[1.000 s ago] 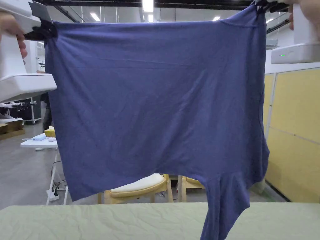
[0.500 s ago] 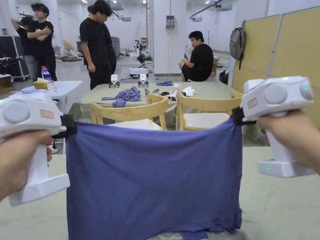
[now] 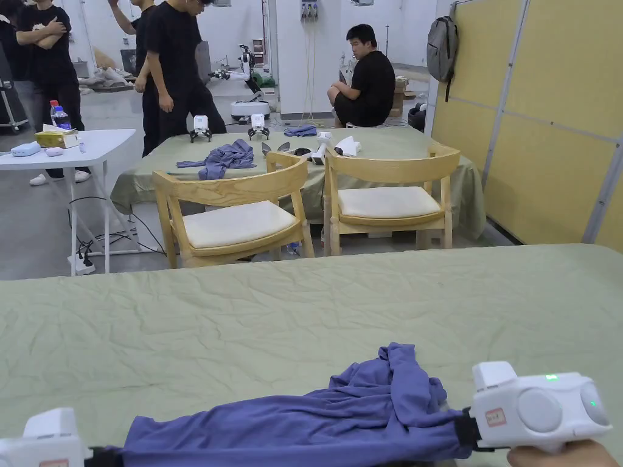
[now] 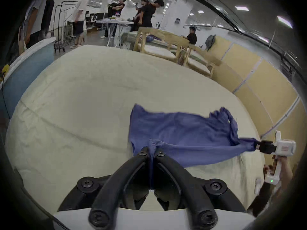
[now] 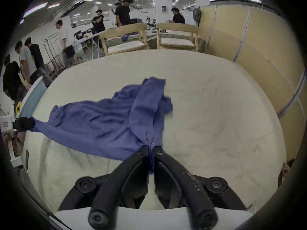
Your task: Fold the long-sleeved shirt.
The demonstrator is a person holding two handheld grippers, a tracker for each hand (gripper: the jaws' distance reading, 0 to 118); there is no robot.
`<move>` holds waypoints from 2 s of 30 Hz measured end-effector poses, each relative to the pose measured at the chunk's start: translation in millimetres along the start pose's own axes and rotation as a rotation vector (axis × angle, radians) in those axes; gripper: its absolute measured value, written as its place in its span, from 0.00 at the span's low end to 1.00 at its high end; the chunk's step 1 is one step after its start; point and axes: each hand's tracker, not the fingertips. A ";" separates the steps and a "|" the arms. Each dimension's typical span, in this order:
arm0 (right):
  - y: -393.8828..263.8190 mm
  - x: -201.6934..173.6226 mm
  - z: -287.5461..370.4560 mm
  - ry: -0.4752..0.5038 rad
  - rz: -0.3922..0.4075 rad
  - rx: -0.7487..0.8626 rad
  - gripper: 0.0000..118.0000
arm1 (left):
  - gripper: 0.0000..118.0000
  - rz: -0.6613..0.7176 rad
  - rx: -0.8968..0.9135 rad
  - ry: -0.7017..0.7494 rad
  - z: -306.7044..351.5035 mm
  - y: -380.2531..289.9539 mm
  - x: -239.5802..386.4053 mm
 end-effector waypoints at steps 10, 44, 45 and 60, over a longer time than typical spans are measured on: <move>-139.7 3.1 125.1 0.048 0.002 -0.016 0.08 | 0.02 -0.054 -0.046 -0.041 133.3 -120.8 -17.0; -233.9 -15.8 183.5 0.051 -0.084 0.125 0.04 | 0.01 0.046 -0.007 -0.072 207.4 -232.5 -1.6; -215.6 -21.3 184.8 0.068 -0.071 0.146 0.13 | 0.01 0.051 0.007 -0.064 205.9 -228.3 -0.7; 143.6 -87.2 -159.3 -0.006 0.136 -0.117 0.93 | 0.01 -0.052 0.033 -0.057 129.7 -166.4 -2.8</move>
